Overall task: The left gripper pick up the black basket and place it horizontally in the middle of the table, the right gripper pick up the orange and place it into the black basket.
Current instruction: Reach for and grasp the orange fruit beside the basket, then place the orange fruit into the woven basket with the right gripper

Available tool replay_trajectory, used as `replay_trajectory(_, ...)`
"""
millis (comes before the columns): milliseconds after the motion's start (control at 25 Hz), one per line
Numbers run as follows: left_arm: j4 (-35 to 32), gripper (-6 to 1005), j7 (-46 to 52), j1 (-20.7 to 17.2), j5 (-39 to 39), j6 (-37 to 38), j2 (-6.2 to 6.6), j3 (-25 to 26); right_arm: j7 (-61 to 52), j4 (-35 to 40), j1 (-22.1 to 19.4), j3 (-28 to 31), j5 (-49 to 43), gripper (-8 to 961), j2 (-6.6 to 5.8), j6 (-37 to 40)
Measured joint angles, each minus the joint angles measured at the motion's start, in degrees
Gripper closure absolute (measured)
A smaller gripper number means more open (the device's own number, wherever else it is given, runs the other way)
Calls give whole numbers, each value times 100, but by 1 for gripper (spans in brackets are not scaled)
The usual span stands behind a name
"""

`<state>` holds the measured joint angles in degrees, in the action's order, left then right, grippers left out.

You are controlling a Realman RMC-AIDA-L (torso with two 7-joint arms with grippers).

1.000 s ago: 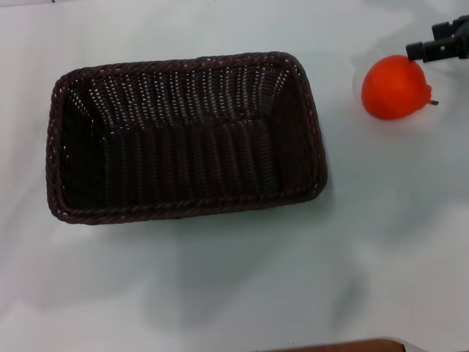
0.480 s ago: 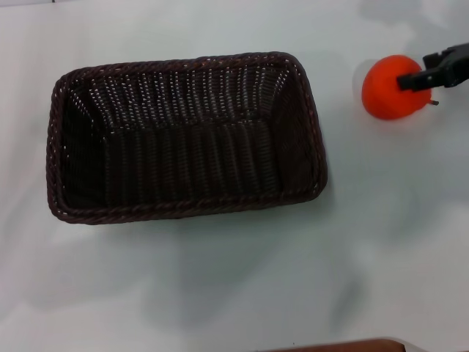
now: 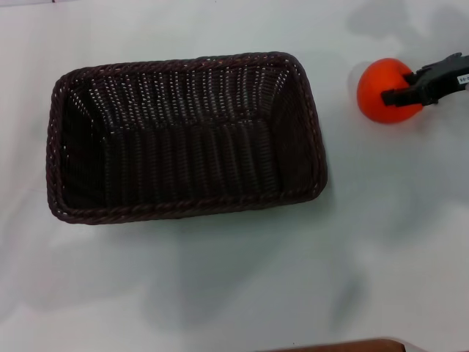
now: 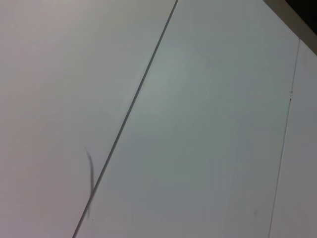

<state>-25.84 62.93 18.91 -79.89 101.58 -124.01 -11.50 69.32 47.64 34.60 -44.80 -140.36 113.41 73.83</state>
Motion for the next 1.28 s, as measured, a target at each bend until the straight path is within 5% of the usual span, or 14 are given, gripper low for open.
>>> replay_trajectory(320,0,508,6,19,0,-11,0,-48,40,0,-22,30,17,596,-9,23)
replay_trajectory(560,0,508,47,-19,0,-43,0,-32,186,-1,-57,425,228,697,-24,1)
replay_trajectory(840,0,508,57,-28,0,-45,0,-23,568,70,-277,1092,2074,753,-38,470)
replay_trajectory(1040,12,508,60,-27,8,-71,0,-38,1363,-136,-298,1040,3795,781,235,1323)
replay_trajectory(1200,21,508,61,-7,5,-72,0,-47,1969,-366,-1,713,4213,810,568,1779)
replay_trajectory(1280,58,508,61,3,1,-72,1,-50,2346,-679,205,332,4298,824,622,1865)
